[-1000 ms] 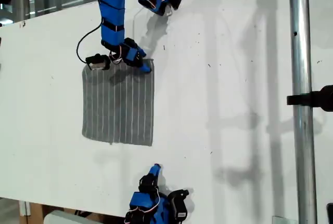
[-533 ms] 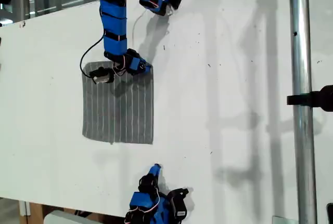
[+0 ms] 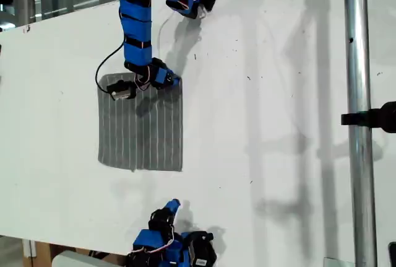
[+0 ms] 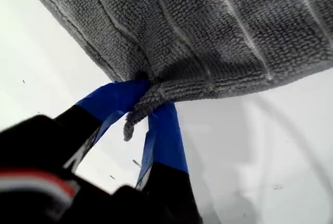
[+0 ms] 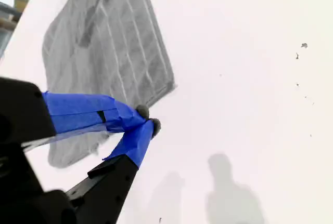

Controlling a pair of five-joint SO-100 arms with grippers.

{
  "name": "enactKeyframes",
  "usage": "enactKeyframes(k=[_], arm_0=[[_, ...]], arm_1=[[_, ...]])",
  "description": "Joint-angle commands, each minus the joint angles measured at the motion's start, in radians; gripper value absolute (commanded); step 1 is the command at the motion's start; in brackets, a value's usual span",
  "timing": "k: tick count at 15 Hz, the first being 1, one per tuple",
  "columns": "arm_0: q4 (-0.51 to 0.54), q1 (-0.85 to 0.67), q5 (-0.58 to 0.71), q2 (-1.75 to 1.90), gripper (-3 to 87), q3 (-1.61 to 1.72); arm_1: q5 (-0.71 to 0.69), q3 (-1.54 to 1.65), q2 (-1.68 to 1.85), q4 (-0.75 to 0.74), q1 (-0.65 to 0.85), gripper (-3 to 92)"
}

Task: Grasp corners of a towel and fold twice.

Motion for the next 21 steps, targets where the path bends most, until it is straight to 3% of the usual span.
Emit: enactKeyframes(k=[1,2,3,6,9,12,15,19,21], arm_0=[[0.026,-0.072,0.195,-0.403,8.1,-0.336],[0.038,-0.095,0.291,-0.56,21.7,-0.462],[0.038,-0.114,0.387,-0.69,28.6,-0.563],[0.069,-0.144,0.554,-0.936,38.5,-0.802],[0.06,-0.153,0.571,-0.991,36.9,-0.776],[-0.077,-0.158,0.551,-1.049,33.1,-0.655],[-0.129,-0.163,0.5,-1.158,31.6,-0.664],[-0.107,-0.161,0.428,-1.293,25.7,-0.77],[-0.044,-0.181,0.376,-1.35,12.9,-0.838]], arm_1=[[0.006,-0.02,0.069,-0.009,-0.02,-0.2],[0.008,-0.02,0.074,-0.006,-0.025,-0.2],[0.011,-0.017,0.078,-0.006,-0.031,-0.2],[0.023,0.006,0.114,-0.006,-0.044,-0.2],[0.035,0.054,0.186,-0.006,-0.044,-0.2],[0.04,0.083,0.239,-0.009,-0.043,-0.2],[0.043,0.084,0.241,-0.008,-0.051,-0.2],[0.044,0.084,0.245,-0.006,-0.052,-0.2],[0.044,0.083,0.252,-0.006,-0.052,-0.2]])
